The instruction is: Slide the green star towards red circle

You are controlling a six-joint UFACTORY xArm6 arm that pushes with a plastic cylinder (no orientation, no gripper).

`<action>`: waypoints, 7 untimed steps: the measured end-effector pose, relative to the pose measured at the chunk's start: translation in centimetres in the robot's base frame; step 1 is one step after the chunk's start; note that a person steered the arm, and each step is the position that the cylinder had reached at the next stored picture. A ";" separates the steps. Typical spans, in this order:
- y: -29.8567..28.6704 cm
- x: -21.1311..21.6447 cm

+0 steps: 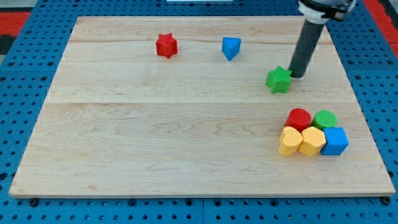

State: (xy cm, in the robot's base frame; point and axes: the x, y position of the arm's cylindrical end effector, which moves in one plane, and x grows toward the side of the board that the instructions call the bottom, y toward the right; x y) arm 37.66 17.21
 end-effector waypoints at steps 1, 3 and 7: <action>-4.3 0.1; -7.6 3.6; -9.7 7.9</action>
